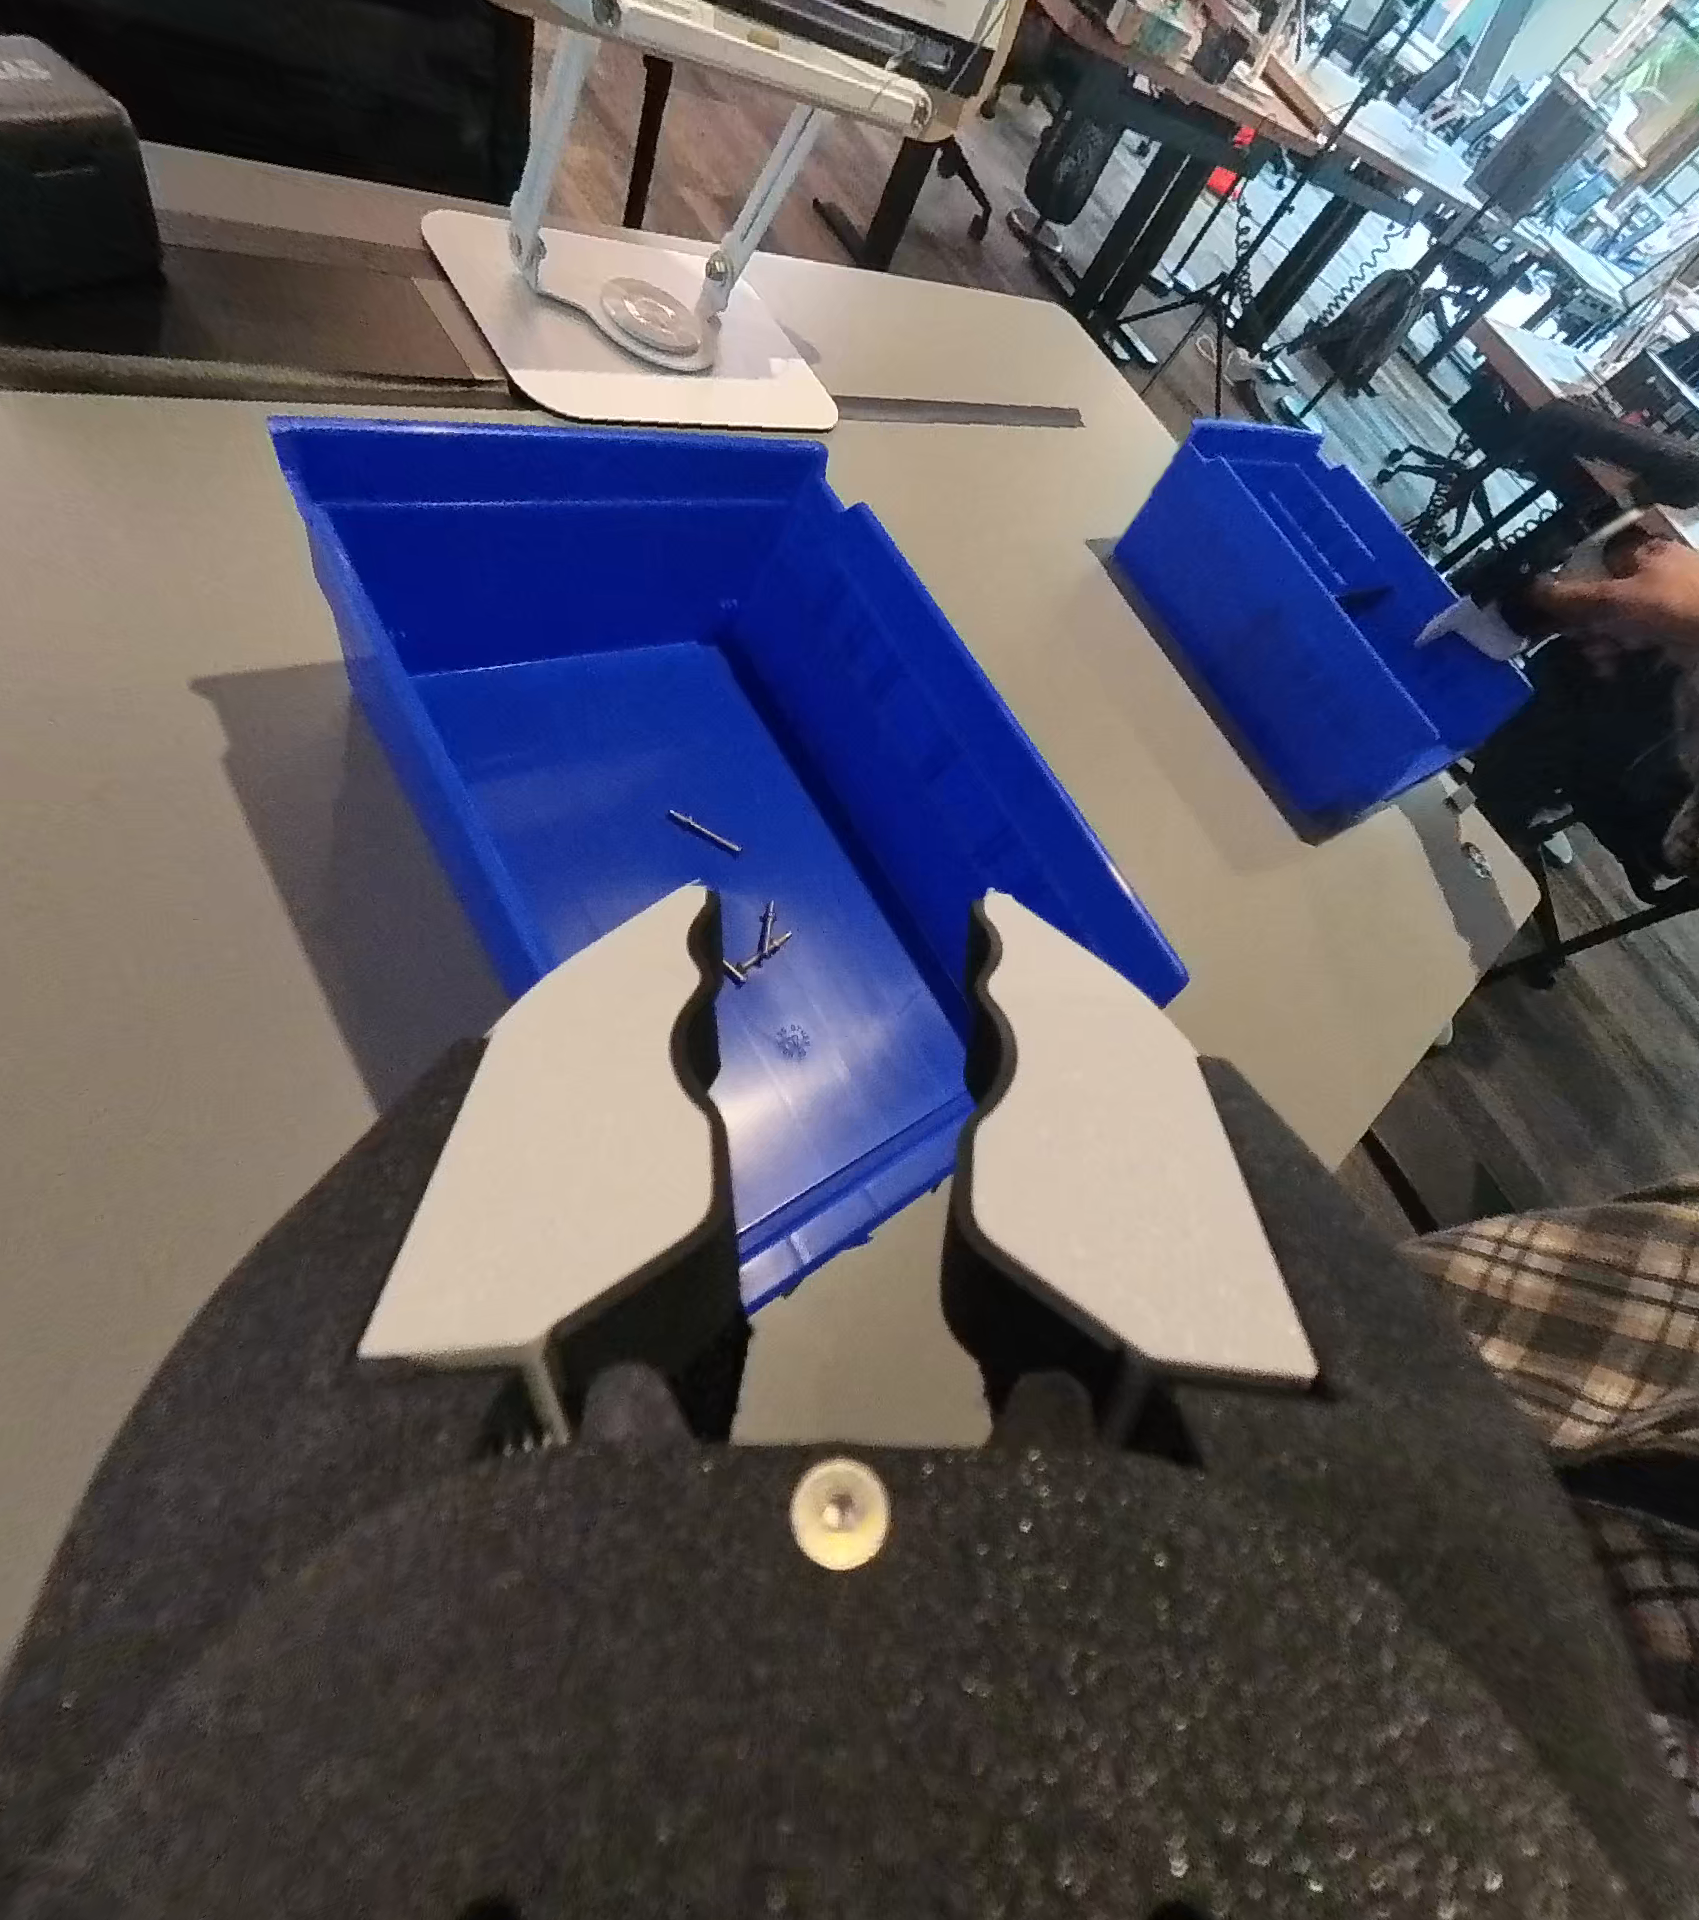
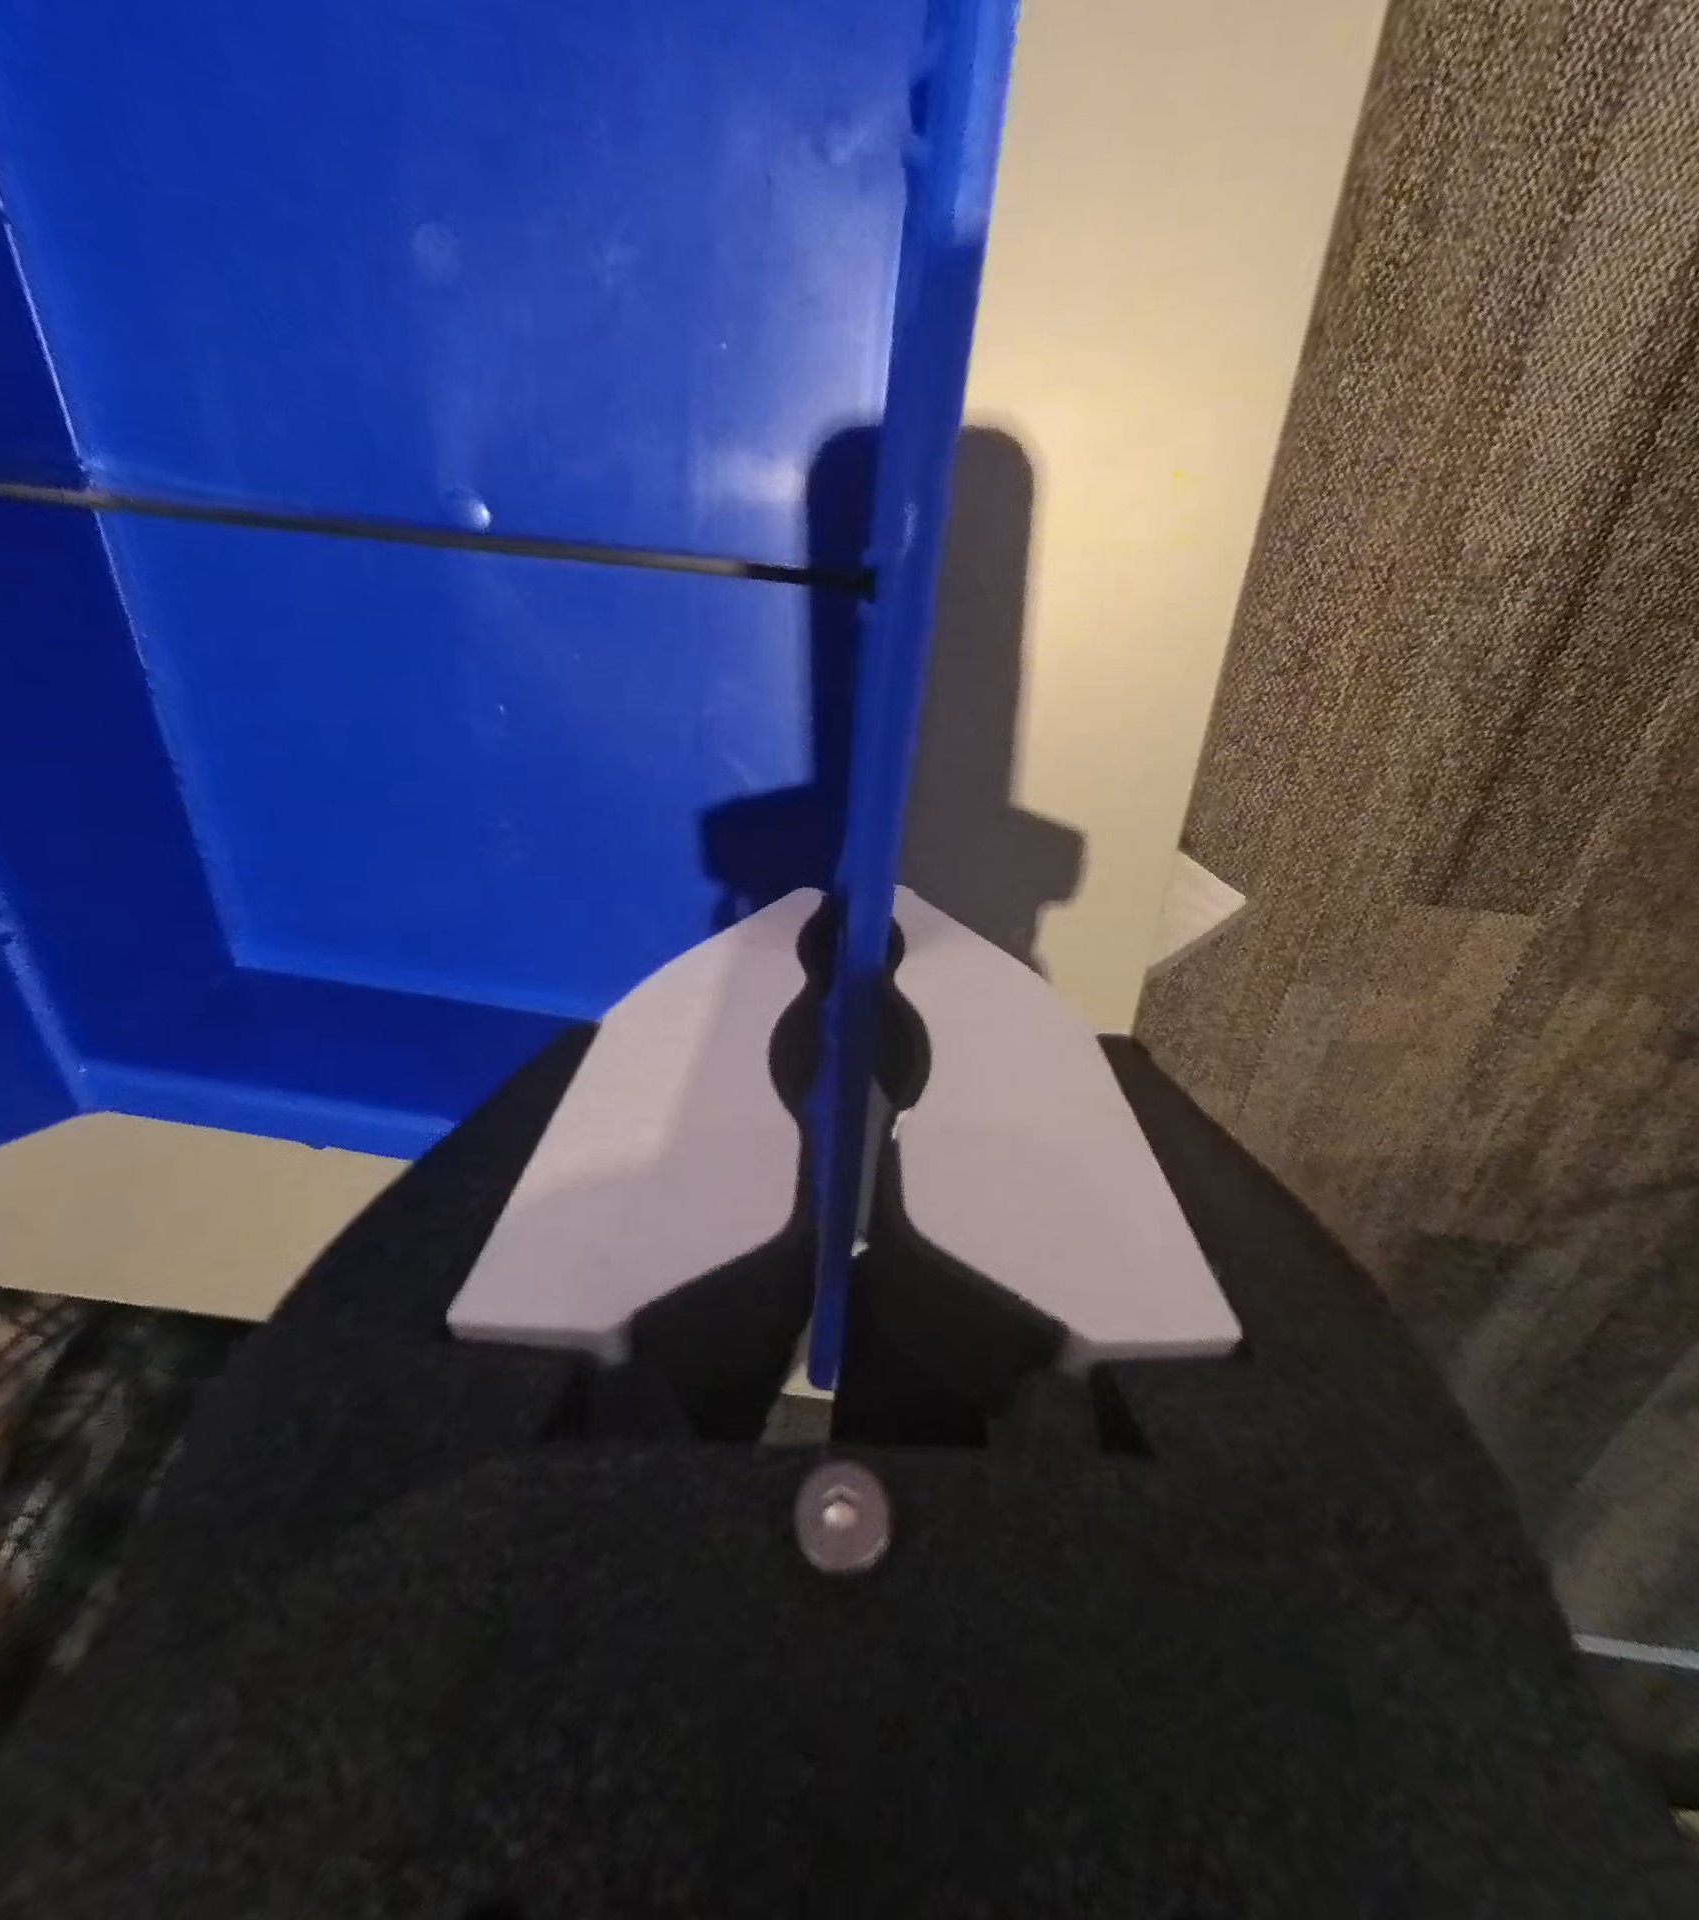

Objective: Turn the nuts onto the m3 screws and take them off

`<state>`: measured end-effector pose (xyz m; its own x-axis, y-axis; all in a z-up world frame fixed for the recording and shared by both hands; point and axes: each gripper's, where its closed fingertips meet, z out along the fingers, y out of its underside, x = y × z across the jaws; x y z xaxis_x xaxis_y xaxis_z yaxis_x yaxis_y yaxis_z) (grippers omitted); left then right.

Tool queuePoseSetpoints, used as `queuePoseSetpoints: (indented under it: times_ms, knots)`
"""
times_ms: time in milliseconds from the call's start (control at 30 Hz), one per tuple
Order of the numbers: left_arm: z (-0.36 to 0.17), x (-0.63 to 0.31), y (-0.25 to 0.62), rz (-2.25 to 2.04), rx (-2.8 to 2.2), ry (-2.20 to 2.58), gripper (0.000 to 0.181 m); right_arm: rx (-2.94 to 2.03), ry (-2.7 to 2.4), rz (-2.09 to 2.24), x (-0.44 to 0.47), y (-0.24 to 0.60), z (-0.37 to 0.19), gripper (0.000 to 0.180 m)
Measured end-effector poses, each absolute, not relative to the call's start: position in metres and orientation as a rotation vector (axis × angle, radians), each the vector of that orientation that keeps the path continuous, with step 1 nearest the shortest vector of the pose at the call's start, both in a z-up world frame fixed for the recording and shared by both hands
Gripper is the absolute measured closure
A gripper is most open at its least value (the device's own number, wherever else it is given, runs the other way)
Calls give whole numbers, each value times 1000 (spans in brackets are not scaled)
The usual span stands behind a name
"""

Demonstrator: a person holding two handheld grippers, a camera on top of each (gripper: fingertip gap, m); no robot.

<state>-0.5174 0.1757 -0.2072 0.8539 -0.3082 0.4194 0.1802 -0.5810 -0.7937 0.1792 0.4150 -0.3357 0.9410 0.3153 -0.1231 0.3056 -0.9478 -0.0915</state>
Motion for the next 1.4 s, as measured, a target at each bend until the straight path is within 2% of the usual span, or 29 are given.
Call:
queuePoseSetpoints:
  times_ms: [867, 1033, 1133, 1233, 1333, 1400]
  knots:
    - [-200, -500, 185, -639, -2118, 86, 133, -2894, -636, 198, 228, 409, -325, 172]
    - [-200, -498, 187, -646, -2121, 113, 130, -2592, -535, 188, 215, 424, -255, 157]
    - [-198, -499, 187, -656, -2109, 125, 127, -2349, -518, 198, 183, 420, -199, 136]
    - [-200, -498, 186, -669, -2105, 143, 126, -2139, -500, 176, 142, 398, -158, 122]
    - [-204, -497, 186, -670, -2106, 163, 125, -2047, -448, 181, 96, 367, -152, 101]
    - [-207, -496, 187, -671, -2106, 172, 124, -2010, -412, 192, 67, 347, -161, 94]
